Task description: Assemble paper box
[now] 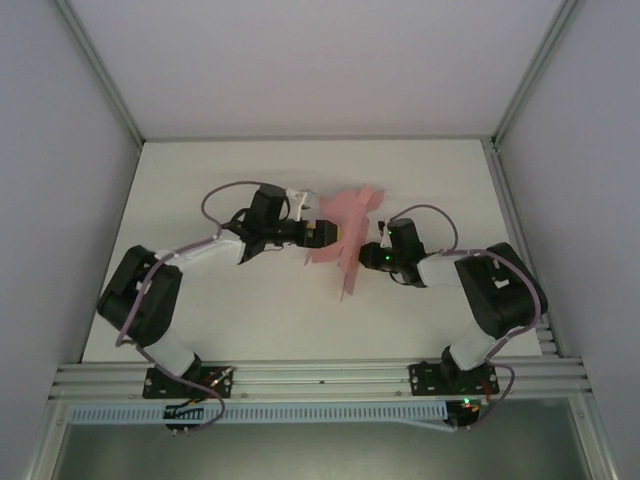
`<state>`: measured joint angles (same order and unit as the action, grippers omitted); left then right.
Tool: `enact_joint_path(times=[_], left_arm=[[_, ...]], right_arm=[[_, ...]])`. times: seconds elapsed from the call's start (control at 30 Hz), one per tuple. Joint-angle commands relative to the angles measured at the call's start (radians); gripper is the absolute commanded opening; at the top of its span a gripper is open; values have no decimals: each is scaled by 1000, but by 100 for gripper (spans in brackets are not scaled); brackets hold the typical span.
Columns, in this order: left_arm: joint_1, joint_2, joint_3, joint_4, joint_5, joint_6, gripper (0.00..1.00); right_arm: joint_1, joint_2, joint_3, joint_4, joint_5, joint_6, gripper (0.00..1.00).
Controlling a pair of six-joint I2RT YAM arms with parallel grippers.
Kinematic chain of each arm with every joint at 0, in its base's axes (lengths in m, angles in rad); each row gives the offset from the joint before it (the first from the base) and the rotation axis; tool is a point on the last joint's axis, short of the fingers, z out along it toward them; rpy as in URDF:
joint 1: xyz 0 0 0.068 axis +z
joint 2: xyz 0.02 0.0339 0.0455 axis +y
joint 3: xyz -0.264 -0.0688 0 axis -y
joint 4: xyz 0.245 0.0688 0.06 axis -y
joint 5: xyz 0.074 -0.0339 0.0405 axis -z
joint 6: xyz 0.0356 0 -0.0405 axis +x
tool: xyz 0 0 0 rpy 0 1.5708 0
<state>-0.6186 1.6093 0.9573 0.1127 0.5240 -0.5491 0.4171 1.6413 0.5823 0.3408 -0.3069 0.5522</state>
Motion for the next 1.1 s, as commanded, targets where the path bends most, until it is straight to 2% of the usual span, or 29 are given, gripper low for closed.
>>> enact_joint_path(times=[0.0,0.17,0.33,0.43,0.57,0.73,0.9,1.0,1.07], left_arm=[[43,-67,-54,-233,-216,58,100],[66,-135,-67,-408,-464,75,100],[111,-161,-99,-451,-486,74,100],[171,-168,-131,-464,-500,69,100],[272,-157,-170,-390,-397,80,100],[275,-72,-125,-302,-323,169,100],[324,40,-3,-224,-350,341,100],[402,158,97,-206,-299,409,100],[431,252,197,-246,-207,473,99]], right_arm=[[2,40,24,-123,102,-40,17],[19,63,59,-196,156,-52,17],[30,82,81,-232,176,-54,16],[35,86,92,-251,191,-55,16],[40,93,101,-269,196,-62,16],[42,108,107,-266,191,-70,16],[43,126,119,-265,175,-84,16],[43,131,126,-268,166,-96,16],[41,137,131,-269,162,-104,16]])
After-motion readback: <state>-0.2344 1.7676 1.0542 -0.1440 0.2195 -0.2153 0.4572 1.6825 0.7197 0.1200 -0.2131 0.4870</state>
